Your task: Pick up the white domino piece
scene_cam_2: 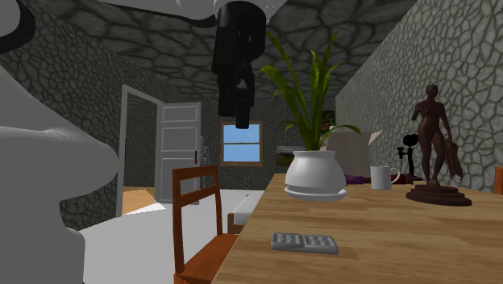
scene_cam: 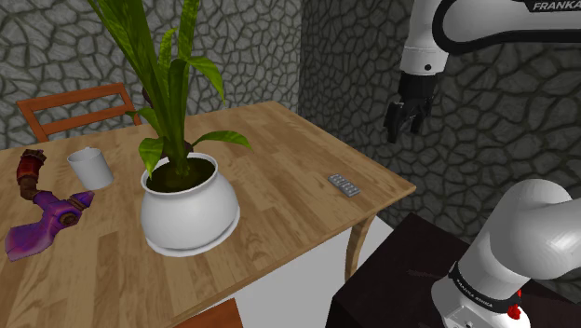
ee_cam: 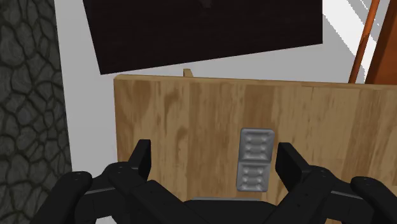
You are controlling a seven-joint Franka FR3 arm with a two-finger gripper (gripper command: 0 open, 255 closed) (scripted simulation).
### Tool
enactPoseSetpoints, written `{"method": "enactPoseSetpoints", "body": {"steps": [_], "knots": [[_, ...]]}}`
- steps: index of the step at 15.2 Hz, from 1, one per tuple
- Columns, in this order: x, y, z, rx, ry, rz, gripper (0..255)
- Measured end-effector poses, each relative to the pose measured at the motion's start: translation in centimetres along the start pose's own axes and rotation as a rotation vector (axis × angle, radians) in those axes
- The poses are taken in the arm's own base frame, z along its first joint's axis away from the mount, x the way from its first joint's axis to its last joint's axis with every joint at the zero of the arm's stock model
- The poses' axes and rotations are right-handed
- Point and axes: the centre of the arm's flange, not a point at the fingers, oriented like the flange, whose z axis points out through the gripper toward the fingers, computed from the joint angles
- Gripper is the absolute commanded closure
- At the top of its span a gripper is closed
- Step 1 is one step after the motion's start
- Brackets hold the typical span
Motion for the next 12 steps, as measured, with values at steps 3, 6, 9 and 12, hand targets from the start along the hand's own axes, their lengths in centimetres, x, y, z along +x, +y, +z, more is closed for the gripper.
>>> {"method": "enactPoseSetpoints", "body": {"steps": [3,6,9,12], "knots": [[0.6,-0.6,1.3,0.001,0.003,0.000,0],[2.5,-2.1,4.1,0.004,0.010,0.002,0],[4.4,-3.7,7.2,0.009,0.021,0.002,0],[6.4,-5.4,10.0,0.012,0.030,0.004,0]]}}
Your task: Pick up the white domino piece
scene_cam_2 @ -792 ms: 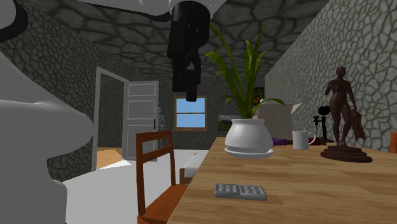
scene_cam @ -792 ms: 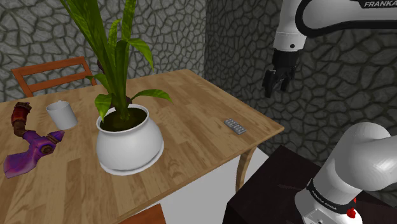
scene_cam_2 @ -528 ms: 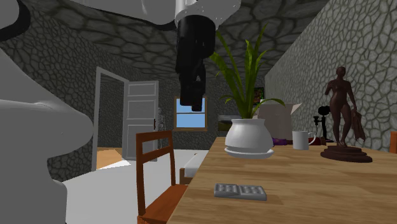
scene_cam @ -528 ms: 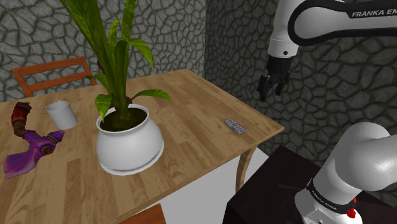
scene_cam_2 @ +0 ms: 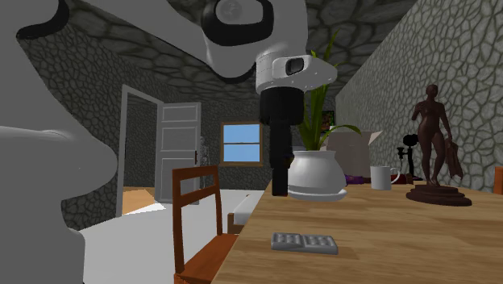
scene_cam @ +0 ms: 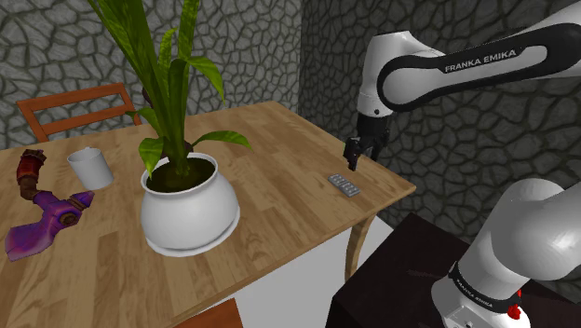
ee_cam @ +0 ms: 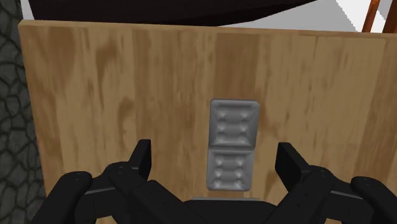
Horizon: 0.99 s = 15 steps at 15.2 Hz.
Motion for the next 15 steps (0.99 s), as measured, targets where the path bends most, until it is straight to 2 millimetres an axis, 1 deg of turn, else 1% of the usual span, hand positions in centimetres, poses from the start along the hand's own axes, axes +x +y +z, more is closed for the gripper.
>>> {"method": "enactPoseSetpoints", "body": {"steps": [3,4,5,8,13,14,15], "knots": [[1.7,-1.6,2.5,0.004,0.011,0.002,0],[2.4,-2.1,3.7,0.005,0.014,0.002,0],[2.8,-2.2,4.3,0.006,0.016,0.002,0],[3.2,-2.5,5.9,0.007,0.019,0.002,0],[3.2,-2.7,8.5,0.008,0.019,0.002,0],[3.3,-2.6,8.7,0.008,0.020,0.002,255],[3.3,-2.7,8.6,0.009,0.023,0.002,255]]}}
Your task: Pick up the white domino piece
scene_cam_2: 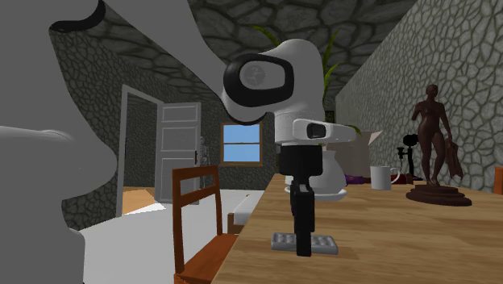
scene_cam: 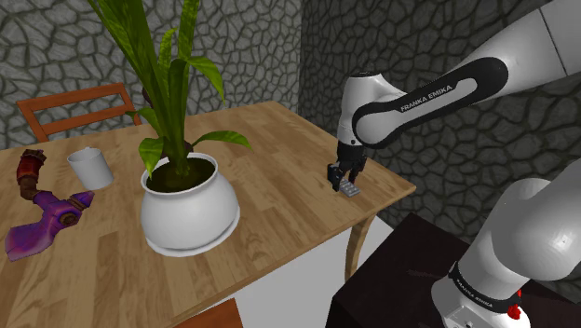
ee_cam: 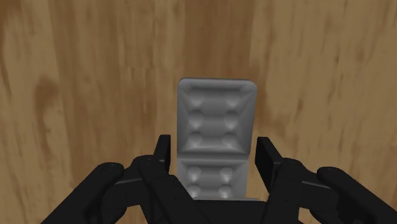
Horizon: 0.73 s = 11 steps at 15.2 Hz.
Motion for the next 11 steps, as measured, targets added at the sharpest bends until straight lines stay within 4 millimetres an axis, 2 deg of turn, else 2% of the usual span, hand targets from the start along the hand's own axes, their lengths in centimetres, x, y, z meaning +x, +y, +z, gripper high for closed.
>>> {"method": "enactPoseSetpoints", "body": {"steps": [11], "knots": [[-0.02,0.03,-0.58,0.000,0.001,0.000,255]]}}
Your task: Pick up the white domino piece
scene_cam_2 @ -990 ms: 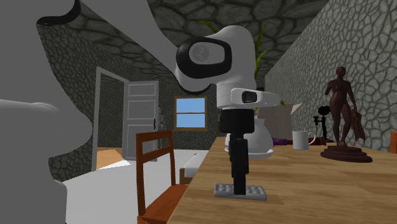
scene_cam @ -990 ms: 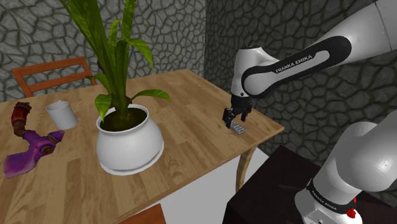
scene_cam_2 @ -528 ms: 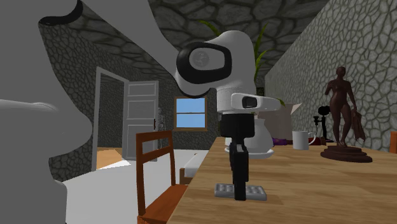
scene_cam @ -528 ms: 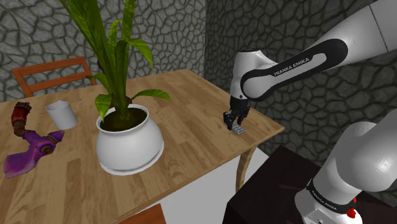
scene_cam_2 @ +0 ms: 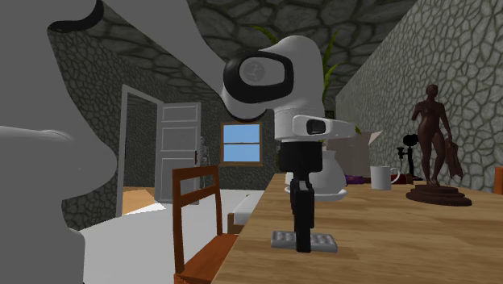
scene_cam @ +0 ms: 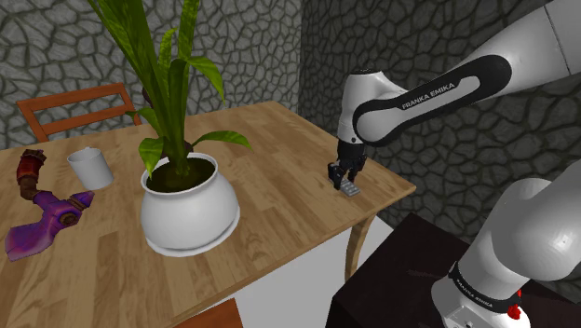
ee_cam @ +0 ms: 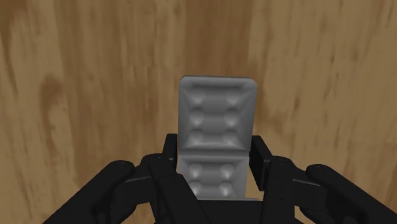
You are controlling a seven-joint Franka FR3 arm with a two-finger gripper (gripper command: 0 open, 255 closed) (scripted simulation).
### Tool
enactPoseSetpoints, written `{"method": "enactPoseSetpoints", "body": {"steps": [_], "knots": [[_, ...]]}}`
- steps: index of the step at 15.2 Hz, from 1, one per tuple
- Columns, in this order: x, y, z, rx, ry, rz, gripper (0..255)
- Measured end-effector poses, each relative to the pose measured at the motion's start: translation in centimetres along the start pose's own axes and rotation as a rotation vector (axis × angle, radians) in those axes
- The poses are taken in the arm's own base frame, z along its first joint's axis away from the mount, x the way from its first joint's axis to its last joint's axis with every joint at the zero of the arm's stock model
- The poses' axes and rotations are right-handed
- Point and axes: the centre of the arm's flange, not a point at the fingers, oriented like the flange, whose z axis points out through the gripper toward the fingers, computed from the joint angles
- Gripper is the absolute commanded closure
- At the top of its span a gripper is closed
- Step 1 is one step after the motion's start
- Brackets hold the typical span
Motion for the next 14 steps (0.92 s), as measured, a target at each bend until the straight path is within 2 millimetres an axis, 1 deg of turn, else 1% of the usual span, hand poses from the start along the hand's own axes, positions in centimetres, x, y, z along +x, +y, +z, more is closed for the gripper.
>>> {"method": "enactPoseSetpoints", "body": {"steps": [14], "knots": [[0.0,0.1,-6.9,-0.001,-0.003,0.000,255]]}}
